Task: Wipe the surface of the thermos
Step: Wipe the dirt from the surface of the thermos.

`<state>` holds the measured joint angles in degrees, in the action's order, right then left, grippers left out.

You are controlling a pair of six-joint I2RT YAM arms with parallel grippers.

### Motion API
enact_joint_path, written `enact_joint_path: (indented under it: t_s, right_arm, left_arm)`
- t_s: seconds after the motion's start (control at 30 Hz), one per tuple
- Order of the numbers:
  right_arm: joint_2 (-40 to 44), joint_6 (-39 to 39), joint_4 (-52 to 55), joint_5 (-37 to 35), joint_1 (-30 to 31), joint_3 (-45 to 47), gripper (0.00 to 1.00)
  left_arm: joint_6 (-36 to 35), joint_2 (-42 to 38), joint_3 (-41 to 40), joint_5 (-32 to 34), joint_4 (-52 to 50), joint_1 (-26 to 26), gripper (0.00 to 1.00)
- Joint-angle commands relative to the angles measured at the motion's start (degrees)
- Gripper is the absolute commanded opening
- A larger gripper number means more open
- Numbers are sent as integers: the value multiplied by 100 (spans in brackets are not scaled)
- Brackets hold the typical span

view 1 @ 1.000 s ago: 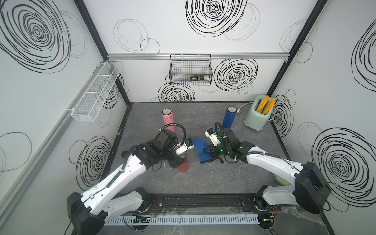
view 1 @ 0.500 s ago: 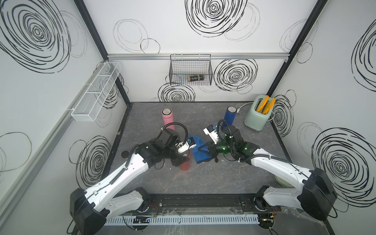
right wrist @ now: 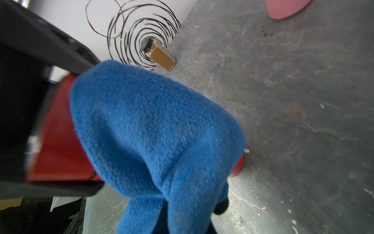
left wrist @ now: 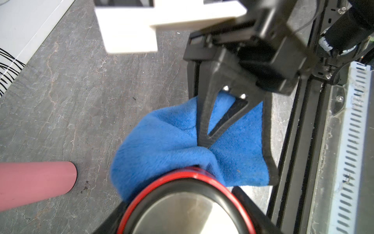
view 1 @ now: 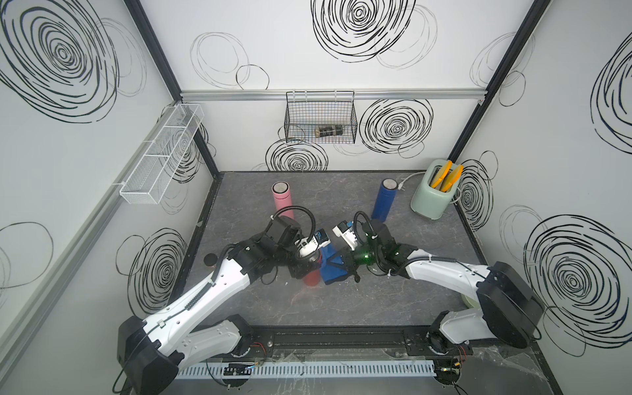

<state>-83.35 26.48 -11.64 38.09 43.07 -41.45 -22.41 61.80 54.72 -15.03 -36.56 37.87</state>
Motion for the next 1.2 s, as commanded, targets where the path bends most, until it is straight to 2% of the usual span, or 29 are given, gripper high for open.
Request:
enact_joint_path:
  t_s: [0.0, 0.27, 0.43, 0.8, 0.93, 1.17]
  right_arm:
    - [-334, 88, -518, -48, 61, 230, 0]
    - [-1252, 118, -1106, 22, 68, 410, 0]
    - [-938, -4, -686, -10, 101, 130, 0]
    - [464, -47, 273, 37, 213, -762, 0]
    - [477, -55, 286, 24, 214, -798, 0]
    - [-203, -37, -365, -88, 193, -276, 0]
  left_arm:
    - [44, -89, -93, -115, 417, 1, 0]
    - [114, -157, -146, -167, 467, -16, 0]
    - [140, -203, -163, -158, 460, -43, 0]
    - [185, -221, -181, -167, 467, -78, 0]
    - [253, -204, -181, -219, 519, -78, 0]
    - [885, -245, -305, -162, 793, -87, 0]
